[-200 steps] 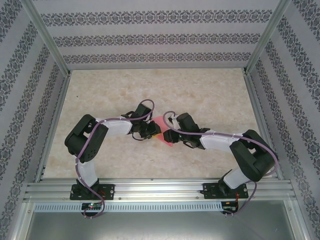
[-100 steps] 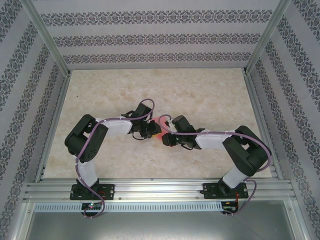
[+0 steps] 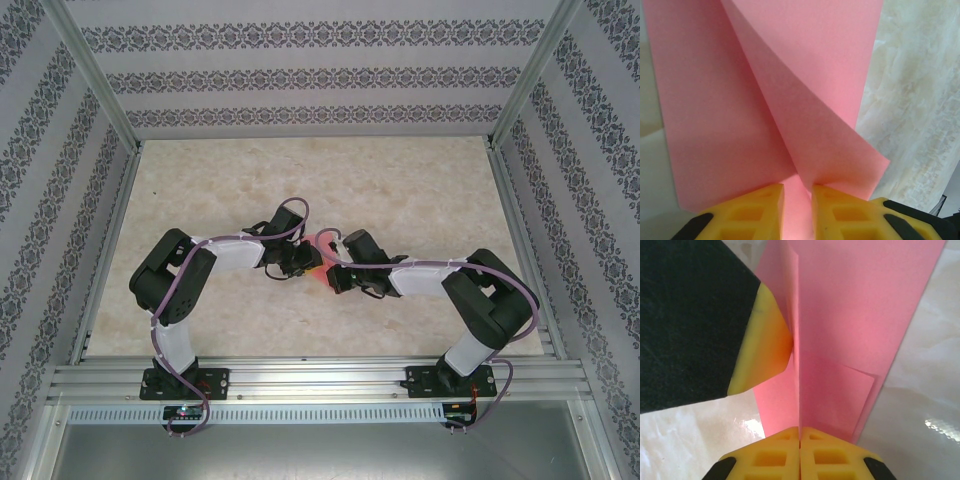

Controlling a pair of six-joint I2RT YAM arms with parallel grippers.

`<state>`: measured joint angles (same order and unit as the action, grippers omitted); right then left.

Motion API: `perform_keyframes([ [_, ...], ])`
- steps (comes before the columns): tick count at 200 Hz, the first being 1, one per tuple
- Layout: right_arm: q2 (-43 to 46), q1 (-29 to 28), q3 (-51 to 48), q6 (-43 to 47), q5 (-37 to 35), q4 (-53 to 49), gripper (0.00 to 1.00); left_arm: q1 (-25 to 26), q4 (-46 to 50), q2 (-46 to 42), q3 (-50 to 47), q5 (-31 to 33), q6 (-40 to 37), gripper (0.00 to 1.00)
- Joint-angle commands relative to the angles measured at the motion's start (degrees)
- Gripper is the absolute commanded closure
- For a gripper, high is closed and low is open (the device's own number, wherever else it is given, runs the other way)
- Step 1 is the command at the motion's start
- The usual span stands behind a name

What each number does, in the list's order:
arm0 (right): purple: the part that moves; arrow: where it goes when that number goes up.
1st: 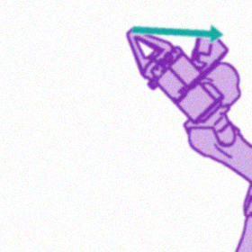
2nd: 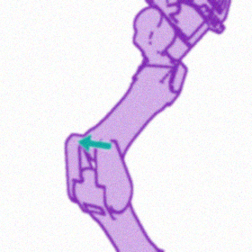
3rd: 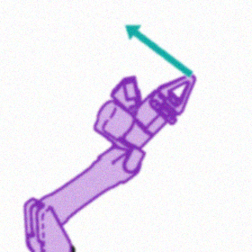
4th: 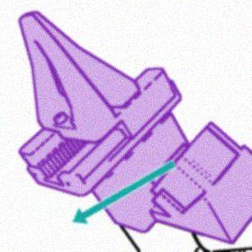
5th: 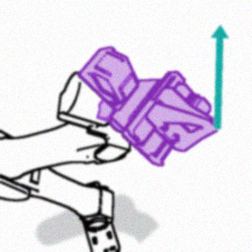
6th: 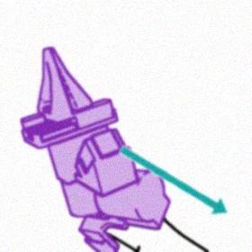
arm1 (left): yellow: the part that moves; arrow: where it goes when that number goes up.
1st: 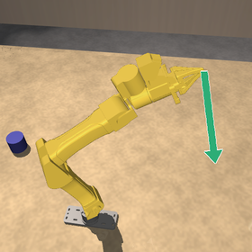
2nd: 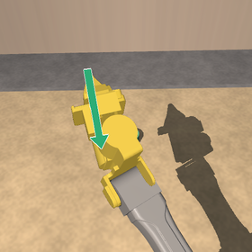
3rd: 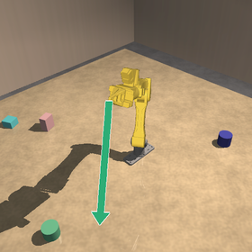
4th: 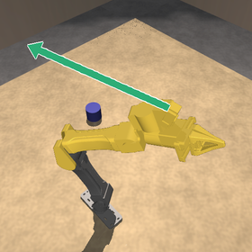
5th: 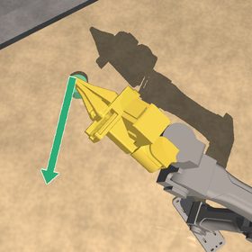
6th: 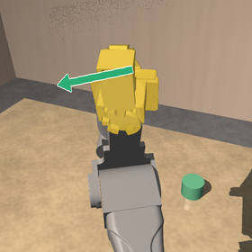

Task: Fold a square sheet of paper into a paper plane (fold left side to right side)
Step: Fourth fold the wing at the center of the table.

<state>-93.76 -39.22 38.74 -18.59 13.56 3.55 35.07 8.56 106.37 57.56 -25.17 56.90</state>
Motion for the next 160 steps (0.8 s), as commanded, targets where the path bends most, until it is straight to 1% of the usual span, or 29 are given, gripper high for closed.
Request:
perform_keyframes([
  [1,0.6,0.9,-0.9,-1.3,2.4,2.9,0.94,0.8,-0.4,-0.5,0.3,0.2,-0.5,0.8],
  [27,1.2,2.0,-2.2,-2.5,3.6,4.6,0.94,0.8,0.0,-0.9,-0.2,0.9,-0.3,0.85],
  [46,1.4,2.5,-2.8,-2.8,4.6,5.4,0.94,0.8,0.0,-0.7,-0.1,1.1,-0.4,0.86],
  [64,1.2,2.5,-2.9,-2.7,5.1,5.5,0.94,0.8,-0.1,-0.1,0.3,0.9,-0.3,0.83],
  [81,1.0,2.5,-2.9,-2.6,5.5,5.7,0.94,0.9,-0.3,0.3,0.4,1.0,-0.1,0.79],
  [109,1.2,2.5,-3.1,-2.7,6.0,5.9,0.92,0.9,-0.3,0.8,0.7,1.2,-0.1,0.78],
  [124,1.5,2.6,-3.0,-2.9,6.4,5.7,0.9,0.9,-0.4,1.2,0.8,1.1,-0.1,0.78],
  [160,2.8,3.5,-3.2,-4.3,8.8,6.7,0.77,1.0,-0.2,1.2,0.8,1.1,-0.2,0.78],
])
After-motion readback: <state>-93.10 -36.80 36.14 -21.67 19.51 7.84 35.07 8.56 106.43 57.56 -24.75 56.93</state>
